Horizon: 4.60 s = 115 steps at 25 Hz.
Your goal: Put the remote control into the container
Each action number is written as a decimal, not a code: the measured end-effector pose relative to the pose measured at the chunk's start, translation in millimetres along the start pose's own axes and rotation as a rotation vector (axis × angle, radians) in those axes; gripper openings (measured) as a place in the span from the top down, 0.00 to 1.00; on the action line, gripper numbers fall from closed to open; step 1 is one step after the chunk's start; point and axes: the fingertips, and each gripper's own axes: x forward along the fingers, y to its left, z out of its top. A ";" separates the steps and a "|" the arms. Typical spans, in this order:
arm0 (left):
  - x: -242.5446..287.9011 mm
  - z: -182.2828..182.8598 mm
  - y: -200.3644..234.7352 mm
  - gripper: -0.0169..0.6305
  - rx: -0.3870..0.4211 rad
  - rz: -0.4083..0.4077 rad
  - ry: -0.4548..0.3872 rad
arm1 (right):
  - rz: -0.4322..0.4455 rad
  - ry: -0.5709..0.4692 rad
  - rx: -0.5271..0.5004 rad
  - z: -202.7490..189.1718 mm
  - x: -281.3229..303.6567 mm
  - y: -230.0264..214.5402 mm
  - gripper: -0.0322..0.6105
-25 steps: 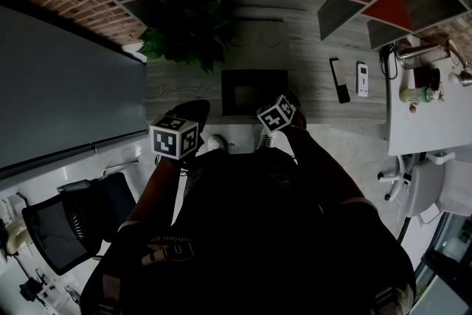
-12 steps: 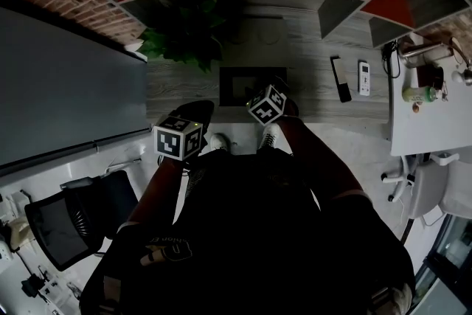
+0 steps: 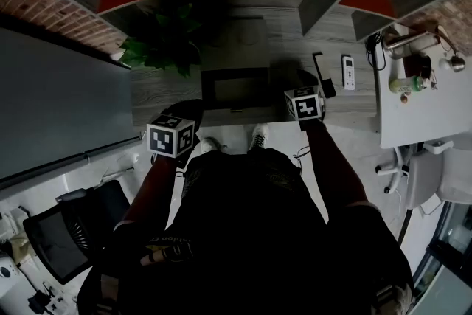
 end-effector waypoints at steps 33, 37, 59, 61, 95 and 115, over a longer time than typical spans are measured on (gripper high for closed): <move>62.7 36.6 -67.2 0.96 0.075 -0.035 0.039 | -0.005 0.203 0.237 -95.9 15.9 -127.2 0.65; 54.6 31.9 -58.7 0.96 0.069 -0.042 0.036 | 0.019 0.169 0.219 -83.4 5.3 -104.7 0.65; -21.3 -12.2 22.7 0.96 -0.025 0.017 -0.024 | 0.393 0.159 -0.639 4.1 21.5 152.3 0.65; -29.2 -14.2 25.8 0.96 -0.032 0.021 -0.029 | 0.399 0.179 -0.746 2.1 29.0 160.6 0.65; -12.1 -8.9 12.3 0.96 0.023 0.011 -0.007 | 0.304 0.010 -0.406 15.2 -0.3 118.0 0.65; 74.5 34.8 -53.9 0.96 0.016 -0.049 0.034 | -0.275 0.115 0.227 -98.0 -29.9 -230.9 0.65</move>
